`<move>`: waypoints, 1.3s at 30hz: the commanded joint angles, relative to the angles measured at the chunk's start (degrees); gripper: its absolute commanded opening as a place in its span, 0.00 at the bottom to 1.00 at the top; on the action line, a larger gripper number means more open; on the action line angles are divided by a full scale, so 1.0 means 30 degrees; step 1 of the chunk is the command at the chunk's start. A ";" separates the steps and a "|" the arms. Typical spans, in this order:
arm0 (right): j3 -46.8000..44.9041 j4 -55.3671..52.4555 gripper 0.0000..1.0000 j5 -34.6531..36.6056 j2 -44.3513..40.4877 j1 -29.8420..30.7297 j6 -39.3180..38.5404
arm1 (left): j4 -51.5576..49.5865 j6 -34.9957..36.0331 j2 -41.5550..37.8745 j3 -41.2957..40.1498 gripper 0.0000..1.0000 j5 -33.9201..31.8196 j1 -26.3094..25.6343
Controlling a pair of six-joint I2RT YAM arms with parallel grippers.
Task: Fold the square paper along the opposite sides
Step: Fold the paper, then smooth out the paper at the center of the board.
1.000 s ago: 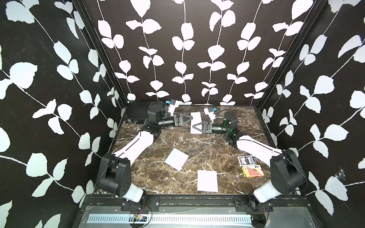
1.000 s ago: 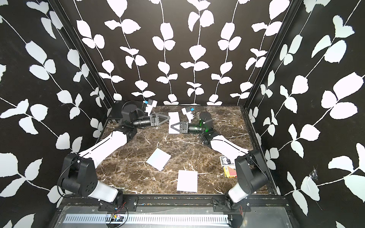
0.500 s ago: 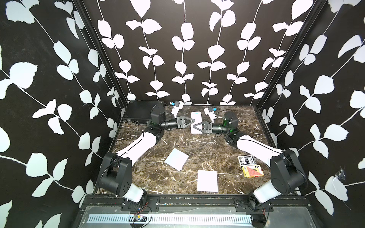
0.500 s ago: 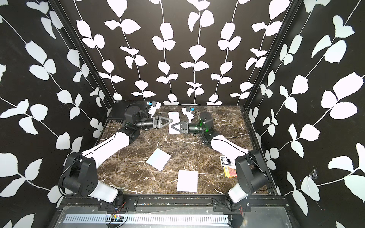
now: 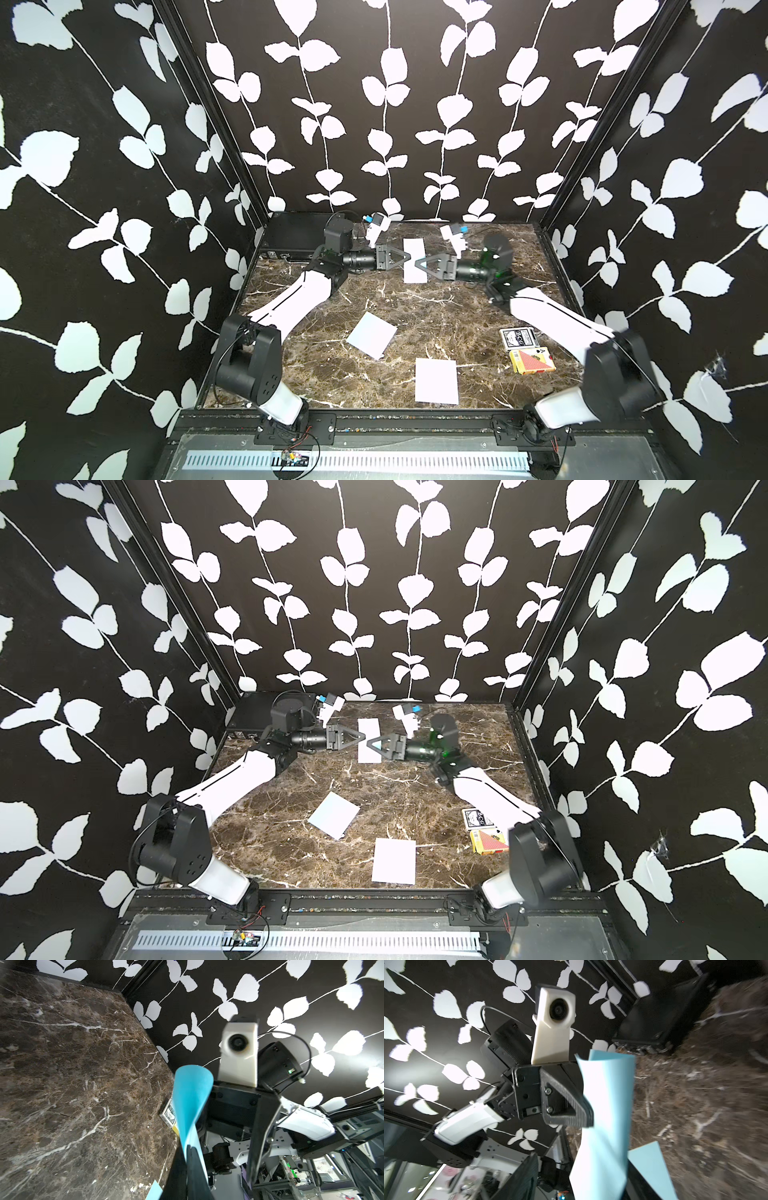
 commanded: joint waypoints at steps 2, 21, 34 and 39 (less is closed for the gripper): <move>-0.4370 -0.2092 0.56 0.6756 -0.4175 0.0166 -0.8973 | -0.6117 0.4443 0.1669 0.2115 0.00 0.0116 -0.0245; -0.7291 0.6667 0.23 1.1317 0.3310 0.3057 -1.4120 | -1.9275 1.3308 1.3280 1.2027 0.00 -0.4672 -0.2107; -0.3918 0.7427 0.20 1.0509 0.8720 0.3424 -1.2615 | -2.0572 1.4497 1.5371 1.3861 0.00 -0.4883 -0.1941; -0.3177 0.6907 0.19 1.0655 0.9705 0.3667 -1.2223 | -2.0414 1.4385 1.5618 1.4089 0.00 -0.4687 -0.1912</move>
